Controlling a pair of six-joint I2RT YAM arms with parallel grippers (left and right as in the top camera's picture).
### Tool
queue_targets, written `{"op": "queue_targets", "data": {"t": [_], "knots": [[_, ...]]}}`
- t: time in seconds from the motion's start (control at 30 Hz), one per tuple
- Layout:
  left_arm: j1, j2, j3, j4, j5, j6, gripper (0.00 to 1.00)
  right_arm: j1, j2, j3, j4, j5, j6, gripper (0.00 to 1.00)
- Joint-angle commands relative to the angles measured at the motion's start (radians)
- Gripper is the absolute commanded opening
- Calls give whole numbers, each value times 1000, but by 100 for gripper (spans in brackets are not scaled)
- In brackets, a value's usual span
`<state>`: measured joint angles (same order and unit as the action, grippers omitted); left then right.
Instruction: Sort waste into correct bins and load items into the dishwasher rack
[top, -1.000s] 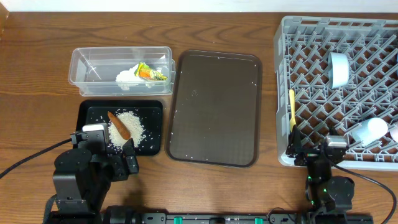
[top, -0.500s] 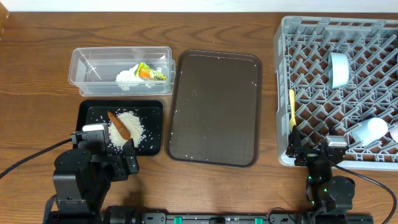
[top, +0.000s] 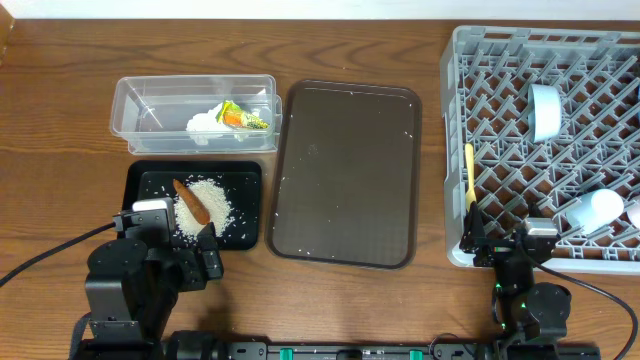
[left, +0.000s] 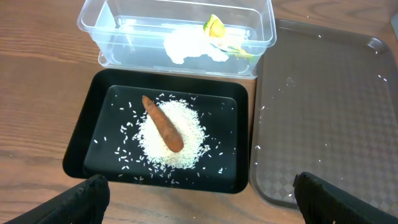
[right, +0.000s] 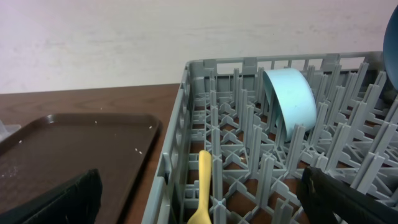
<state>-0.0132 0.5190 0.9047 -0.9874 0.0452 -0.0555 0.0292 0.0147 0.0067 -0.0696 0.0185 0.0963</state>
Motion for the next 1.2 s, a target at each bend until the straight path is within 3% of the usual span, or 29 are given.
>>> {"op": "queue_targets", "data": {"t": [0.0, 0.93, 1.17], "knots": [[1, -3, -6, 0, -12, -2, 96, -6, -10, -2, -5, -8, 8, 99], [1, -15, -32, -6, -13, 18, 96, -6, -10, -2, -5, -8, 8, 99], [1, -166, -272, 214, -39, 17, 96, -6, -10, -2, -5, -8, 8, 99]]}}
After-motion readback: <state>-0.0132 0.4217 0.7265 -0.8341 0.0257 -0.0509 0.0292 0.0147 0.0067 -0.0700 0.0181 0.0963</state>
